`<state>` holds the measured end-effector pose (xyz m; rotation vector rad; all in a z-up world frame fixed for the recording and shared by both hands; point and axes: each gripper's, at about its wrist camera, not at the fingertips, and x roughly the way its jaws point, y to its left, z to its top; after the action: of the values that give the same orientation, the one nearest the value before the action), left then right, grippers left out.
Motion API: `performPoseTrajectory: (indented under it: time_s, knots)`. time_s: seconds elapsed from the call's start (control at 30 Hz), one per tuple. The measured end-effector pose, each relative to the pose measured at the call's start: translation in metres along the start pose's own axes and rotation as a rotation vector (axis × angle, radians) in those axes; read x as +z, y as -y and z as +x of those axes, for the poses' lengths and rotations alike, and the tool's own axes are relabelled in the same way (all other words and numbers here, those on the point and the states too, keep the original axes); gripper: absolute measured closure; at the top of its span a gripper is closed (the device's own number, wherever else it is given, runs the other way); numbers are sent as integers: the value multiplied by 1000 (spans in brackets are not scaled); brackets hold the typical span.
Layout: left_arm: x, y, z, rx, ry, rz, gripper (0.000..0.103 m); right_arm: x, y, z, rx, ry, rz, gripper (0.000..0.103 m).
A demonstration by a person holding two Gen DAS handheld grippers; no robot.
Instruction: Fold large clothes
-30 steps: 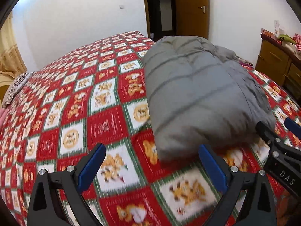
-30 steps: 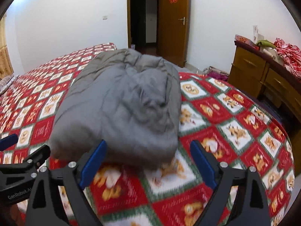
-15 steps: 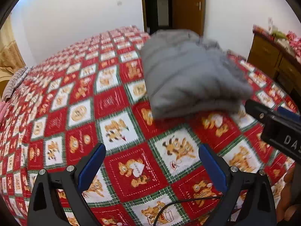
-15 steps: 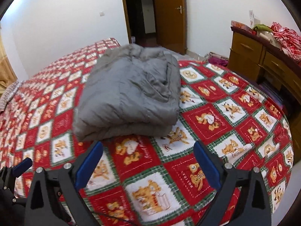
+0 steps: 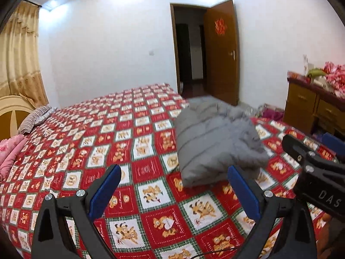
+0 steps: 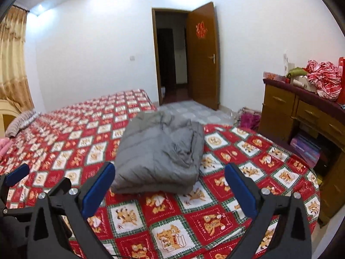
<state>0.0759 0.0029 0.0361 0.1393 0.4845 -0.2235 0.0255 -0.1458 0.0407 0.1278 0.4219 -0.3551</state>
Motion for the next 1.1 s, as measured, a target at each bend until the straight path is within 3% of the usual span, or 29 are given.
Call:
performPoseTrajectory:
  time_s: [0.23, 0.37, 1.1]
  knots:
    - [6, 0, -24, -7, 89, -9, 4, 6, 11, -18, 9, 91, 49, 0]
    - [6, -4, -23, 0, 89, -29, 4, 7, 15, -23, 9, 118, 73, 0]
    - [3, -14, -26, 14, 101, -55, 4, 4, 12, -24, 4, 125, 57, 0]
